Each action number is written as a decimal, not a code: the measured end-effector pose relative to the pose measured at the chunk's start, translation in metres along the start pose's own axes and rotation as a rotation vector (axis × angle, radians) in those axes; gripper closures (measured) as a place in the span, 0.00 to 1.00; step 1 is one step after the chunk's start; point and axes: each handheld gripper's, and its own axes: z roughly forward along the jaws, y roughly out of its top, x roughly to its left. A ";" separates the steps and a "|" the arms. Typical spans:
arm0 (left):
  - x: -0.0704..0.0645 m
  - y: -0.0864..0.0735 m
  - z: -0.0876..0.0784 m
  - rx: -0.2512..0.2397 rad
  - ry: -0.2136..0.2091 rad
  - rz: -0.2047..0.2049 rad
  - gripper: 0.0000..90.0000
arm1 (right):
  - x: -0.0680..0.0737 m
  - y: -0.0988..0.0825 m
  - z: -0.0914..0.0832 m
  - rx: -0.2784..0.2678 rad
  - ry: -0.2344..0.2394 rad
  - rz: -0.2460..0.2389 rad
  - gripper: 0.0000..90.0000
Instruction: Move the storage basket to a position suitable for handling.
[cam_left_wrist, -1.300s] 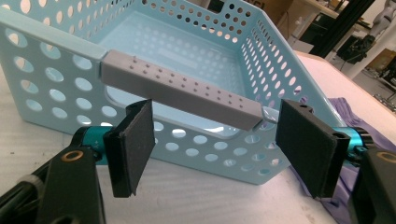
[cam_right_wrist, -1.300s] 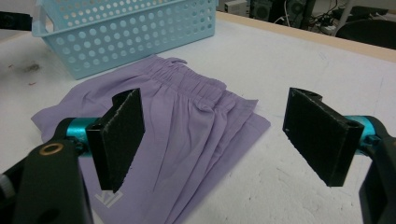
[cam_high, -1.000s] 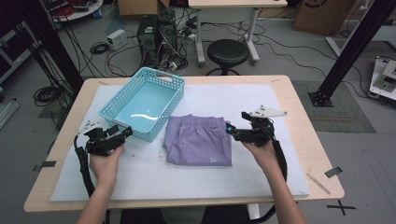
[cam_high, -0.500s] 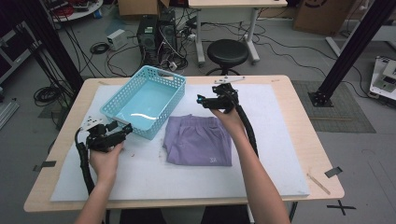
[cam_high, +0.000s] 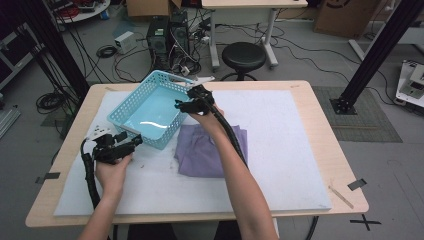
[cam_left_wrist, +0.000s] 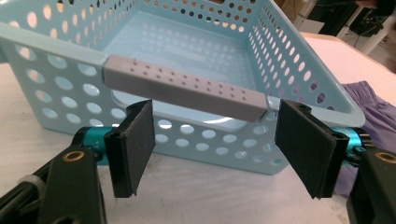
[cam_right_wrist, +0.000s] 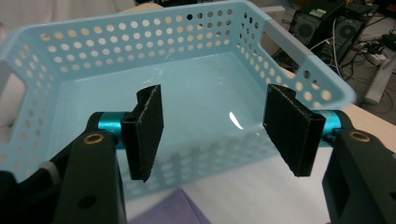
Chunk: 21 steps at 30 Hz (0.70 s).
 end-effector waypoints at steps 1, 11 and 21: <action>0.000 0.000 0.000 0.001 -0.005 0.000 0.32 | 0.002 0.002 0.008 0.013 0.000 -0.005 0.47; 0.002 0.007 0.011 0.003 -0.012 0.020 0.35 | 0.001 0.004 0.027 0.171 -0.004 0.032 0.67; 0.003 0.023 0.027 0.006 0.013 0.057 0.38 | 0.004 0.002 0.008 0.190 0.001 0.042 0.74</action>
